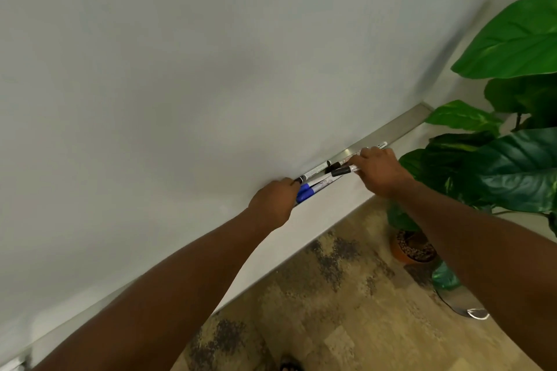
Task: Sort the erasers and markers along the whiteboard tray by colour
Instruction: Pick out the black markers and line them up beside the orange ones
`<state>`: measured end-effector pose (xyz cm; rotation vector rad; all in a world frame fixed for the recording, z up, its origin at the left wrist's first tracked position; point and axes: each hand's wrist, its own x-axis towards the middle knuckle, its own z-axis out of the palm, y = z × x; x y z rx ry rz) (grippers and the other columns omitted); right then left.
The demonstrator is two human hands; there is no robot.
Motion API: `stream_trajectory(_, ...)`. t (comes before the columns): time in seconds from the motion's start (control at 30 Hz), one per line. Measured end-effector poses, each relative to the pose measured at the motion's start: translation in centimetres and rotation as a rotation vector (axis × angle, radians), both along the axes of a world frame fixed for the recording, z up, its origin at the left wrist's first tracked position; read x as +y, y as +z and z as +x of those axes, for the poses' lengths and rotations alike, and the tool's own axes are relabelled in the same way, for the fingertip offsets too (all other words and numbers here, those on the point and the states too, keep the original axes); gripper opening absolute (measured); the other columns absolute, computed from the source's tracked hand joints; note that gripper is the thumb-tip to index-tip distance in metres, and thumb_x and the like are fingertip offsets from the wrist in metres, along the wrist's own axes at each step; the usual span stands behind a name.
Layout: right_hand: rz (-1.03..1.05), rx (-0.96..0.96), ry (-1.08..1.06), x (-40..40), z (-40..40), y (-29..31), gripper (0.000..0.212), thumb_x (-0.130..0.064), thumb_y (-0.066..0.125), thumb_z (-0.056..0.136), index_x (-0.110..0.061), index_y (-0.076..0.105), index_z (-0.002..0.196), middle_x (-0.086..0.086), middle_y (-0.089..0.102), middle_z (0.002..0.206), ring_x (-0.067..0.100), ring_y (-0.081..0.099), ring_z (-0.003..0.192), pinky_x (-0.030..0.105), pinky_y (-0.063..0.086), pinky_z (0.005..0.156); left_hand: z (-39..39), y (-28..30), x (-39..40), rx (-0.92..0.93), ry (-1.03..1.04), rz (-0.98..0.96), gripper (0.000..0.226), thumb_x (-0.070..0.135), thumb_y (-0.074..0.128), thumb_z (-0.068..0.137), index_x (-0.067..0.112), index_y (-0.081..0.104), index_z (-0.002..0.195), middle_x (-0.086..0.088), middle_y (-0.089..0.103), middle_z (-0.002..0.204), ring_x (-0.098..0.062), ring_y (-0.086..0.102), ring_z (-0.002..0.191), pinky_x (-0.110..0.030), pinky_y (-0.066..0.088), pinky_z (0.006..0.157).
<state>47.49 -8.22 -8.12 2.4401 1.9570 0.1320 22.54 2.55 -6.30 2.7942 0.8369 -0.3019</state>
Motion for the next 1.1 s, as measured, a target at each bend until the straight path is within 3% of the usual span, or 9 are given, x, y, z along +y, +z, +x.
stream_trajectory(0.1,-0.007,-0.02,-0.048,1.2,1.0,0.2,0.033,-0.013,0.054,0.091,-0.021,0.061,0.122,0.007,0.058,0.1,0.026,0.054,0.093,0.043,0.037,0.088,0.3,-0.5,0.0,0.031,-0.021,0.079,0.053,0.006,0.063,0.085,0.013,0.043,0.134,-0.007,0.053,0.124,-0.027,0.058,0.107,-0.038,0.052,0.09)
stream_trajectory(0.33,-0.08,-0.067,-0.053,3.6,2.0,-0.2,0.046,-0.005,0.058,0.088,-0.024,0.058,0.129,0.006,0.057,0.11,0.026,0.054,0.103,0.041,0.036,0.093,0.2,-0.7,-0.5,0.107,-0.055,0.266,0.045,0.008,0.061,0.089,0.004,0.043,0.13,-0.013,0.053,0.122,-0.024,0.057,0.109,-0.032,0.049,0.09)
stream_trajectory(0.57,-0.195,-0.039,0.014,5.3,2.8,0.6,0.041,-0.012,0.06,0.087,-0.03,0.061,0.123,0.003,0.054,0.111,0.024,0.052,0.104,0.039,0.031,0.089,-1.2,-0.5,-0.4,0.204,-0.059,0.326,0.03,0.005,0.052,0.094,0.002,0.052,0.124,-0.013,0.057,0.117,-0.025,0.059,0.106,-0.032,0.051,0.087)
stream_trajectory(0.87,-0.212,-0.17,0.066,5.7,1.5,1.0,0.034,-0.022,0.057,0.089,-0.035,0.062,0.119,-0.002,0.061,0.115,0.022,0.052,0.106,0.038,0.034,0.087,-4.1,-0.5,-0.4,0.163,0.04,0.266,0.029,0.007,0.056,0.093,0.003,0.055,0.121,-0.011,0.057,0.112,-0.024,0.063,0.098,-0.032,0.053,0.081)
stream_trajectory(1.1,-0.063,-0.224,0.072,4.8,1.3,0.7,0.029,-0.013,0.064,0.083,-0.022,0.068,0.111,0.002,0.065,0.111,0.026,0.055,0.096,0.041,0.036,0.083,-7.5,-0.2,-0.2,0.146,0.063,0.235,0.026,0.003,0.06,0.085,0.009,0.061,0.11,-0.007,0.057,0.105,-0.024,0.064,0.089,-0.034,0.052,0.068)
